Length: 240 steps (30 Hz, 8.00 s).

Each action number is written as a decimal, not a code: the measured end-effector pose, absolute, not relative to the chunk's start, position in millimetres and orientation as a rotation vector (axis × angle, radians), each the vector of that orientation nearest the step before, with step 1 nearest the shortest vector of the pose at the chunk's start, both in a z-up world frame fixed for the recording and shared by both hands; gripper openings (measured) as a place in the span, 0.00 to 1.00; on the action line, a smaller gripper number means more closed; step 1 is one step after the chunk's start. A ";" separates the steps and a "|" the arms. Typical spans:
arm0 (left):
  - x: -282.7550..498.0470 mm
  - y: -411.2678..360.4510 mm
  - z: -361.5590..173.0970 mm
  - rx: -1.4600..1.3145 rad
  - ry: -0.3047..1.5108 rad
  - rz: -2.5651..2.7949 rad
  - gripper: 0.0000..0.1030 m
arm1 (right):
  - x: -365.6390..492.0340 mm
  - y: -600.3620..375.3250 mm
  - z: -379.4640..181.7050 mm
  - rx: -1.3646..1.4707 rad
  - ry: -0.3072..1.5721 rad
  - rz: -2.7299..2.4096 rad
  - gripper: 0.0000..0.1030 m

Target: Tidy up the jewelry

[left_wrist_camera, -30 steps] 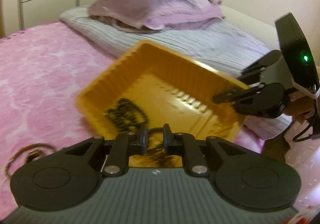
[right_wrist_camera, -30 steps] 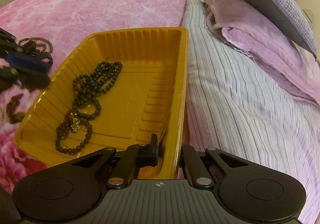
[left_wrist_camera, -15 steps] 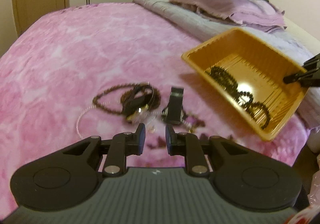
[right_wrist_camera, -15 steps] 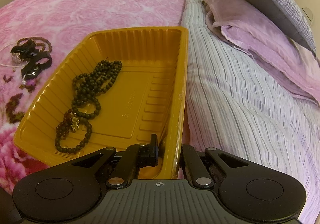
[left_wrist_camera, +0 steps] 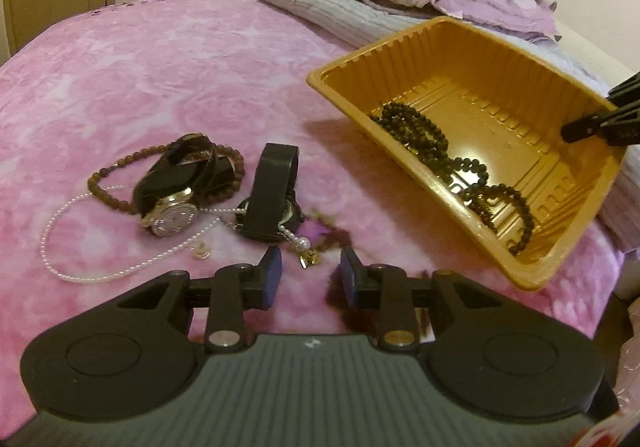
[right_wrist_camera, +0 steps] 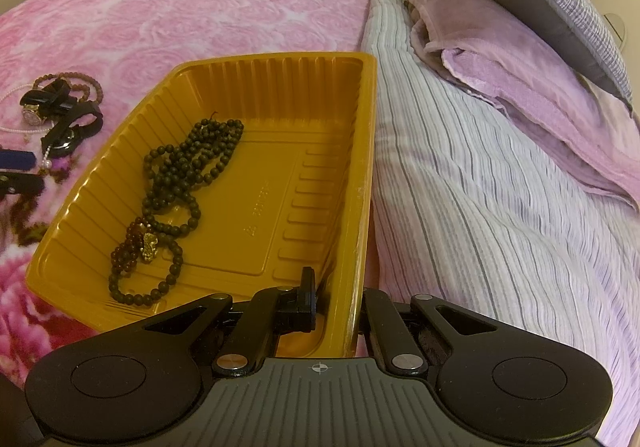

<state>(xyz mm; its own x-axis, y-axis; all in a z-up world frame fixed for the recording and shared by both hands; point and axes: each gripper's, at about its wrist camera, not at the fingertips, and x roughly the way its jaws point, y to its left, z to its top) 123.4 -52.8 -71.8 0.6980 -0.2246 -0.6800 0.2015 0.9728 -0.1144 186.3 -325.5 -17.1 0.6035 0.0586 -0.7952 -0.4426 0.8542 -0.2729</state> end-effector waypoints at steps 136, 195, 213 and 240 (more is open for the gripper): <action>110.6 -142.6 -19.3 0.122 0.626 -0.505 0.06 | 185.2 -322.0 -16.6 -0.479 0.887 0.294 0.05; 143.7 8.5 -66.9 -0.012 0.741 -0.059 0.29 | 186.1 -322.0 -17.4 -0.481 0.892 0.287 0.05; 95.0 12.1 -57.7 -0.022 0.840 -0.152 0.34 | 185.5 -321.0 -16.7 -0.483 0.890 0.285 0.05; 77.3 -2.7 -63.7 -0.149 0.717 0.060 0.29 | 185.8 -321.0 -16.8 -0.481 0.891 0.284 0.05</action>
<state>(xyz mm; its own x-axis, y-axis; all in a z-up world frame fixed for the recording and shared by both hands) 77.3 -2.7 -63.7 0.7529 0.0032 -0.6582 -0.1055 0.9876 -0.1159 185.8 -321.0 -16.8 0.6011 0.0396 -0.7982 -0.4300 0.8579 -0.2813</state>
